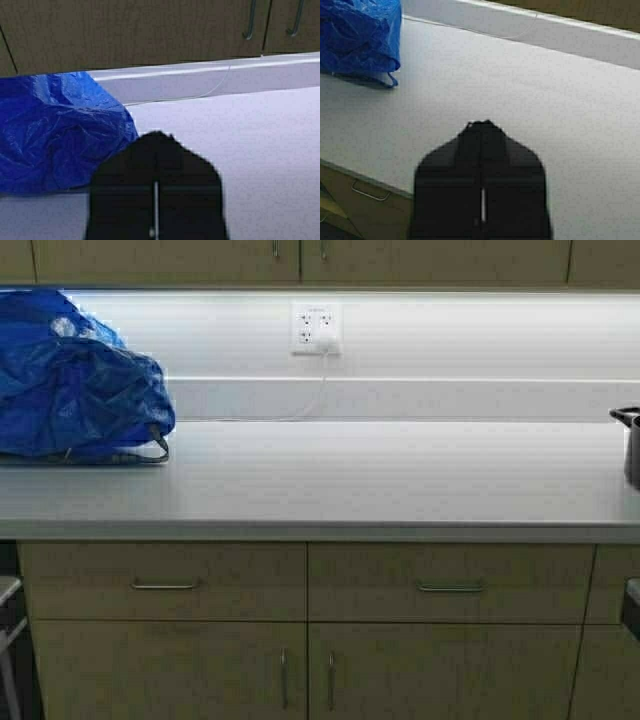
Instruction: Open the cabinet, put the pot inside, then close it
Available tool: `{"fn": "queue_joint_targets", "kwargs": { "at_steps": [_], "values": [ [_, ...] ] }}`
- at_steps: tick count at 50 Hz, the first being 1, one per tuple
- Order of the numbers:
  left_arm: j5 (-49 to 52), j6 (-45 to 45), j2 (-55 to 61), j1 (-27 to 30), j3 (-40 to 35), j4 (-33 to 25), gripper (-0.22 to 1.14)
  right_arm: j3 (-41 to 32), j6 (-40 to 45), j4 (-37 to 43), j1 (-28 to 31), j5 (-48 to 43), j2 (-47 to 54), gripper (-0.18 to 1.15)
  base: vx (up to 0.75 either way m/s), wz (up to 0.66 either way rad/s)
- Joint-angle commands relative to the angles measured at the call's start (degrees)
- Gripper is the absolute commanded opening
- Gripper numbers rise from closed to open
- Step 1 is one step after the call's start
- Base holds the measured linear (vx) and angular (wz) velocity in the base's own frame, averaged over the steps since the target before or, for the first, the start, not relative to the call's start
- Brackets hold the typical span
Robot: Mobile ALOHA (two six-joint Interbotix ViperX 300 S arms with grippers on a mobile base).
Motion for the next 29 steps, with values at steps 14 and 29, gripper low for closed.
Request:
{"fn": "queue_joint_targets", "kwargs": {
  "at_steps": [14, 29],
  "values": [
    [-0.44, -0.09, -0.35, -0.09, -0.88, 0.09, 0.03, -0.79, 0.0, -0.18, 0.09, -0.53, -1.23, 0.07, 0.0, 0.0],
    [-0.44, 0.0, -0.44, -0.09, -0.97, 0.09, 0.03, -0.79, 0.0, -0.09, 0.26, -0.53, -1.32, 0.07, 0.0, 0.0]
  ]
}}
